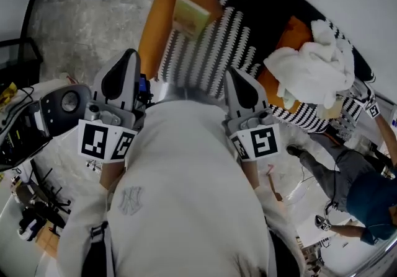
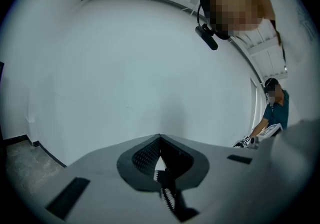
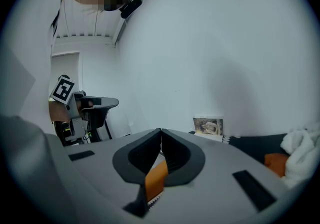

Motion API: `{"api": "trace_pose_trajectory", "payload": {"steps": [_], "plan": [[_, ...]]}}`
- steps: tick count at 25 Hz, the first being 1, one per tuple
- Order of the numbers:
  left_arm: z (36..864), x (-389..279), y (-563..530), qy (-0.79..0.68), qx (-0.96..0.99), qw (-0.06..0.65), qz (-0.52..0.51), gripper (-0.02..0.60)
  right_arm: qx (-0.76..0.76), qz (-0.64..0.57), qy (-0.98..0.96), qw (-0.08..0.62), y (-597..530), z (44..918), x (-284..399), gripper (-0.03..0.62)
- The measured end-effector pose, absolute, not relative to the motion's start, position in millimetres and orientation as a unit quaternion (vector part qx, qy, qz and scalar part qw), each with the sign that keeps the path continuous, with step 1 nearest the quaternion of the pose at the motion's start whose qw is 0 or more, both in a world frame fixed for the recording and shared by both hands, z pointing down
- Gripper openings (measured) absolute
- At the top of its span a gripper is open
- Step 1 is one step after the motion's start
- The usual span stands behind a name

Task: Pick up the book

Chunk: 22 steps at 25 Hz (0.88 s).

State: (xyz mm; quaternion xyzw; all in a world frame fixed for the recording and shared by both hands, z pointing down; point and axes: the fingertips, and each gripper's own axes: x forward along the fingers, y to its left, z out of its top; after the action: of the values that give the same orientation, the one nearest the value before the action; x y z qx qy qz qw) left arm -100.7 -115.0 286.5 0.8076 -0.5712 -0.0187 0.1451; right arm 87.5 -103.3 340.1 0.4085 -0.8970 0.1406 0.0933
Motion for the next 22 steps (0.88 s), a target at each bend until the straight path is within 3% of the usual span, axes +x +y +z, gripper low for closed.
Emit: {"api": "trace_pose_trajectory", "payload": {"steps": [22], "plan": [[287.2,-71.6,-156.8,-0.609,0.776,0.164,0.008,0.009,0.341,0.175,-0.916,0.12,-168.4,359.4,105.9,0.018]]}}
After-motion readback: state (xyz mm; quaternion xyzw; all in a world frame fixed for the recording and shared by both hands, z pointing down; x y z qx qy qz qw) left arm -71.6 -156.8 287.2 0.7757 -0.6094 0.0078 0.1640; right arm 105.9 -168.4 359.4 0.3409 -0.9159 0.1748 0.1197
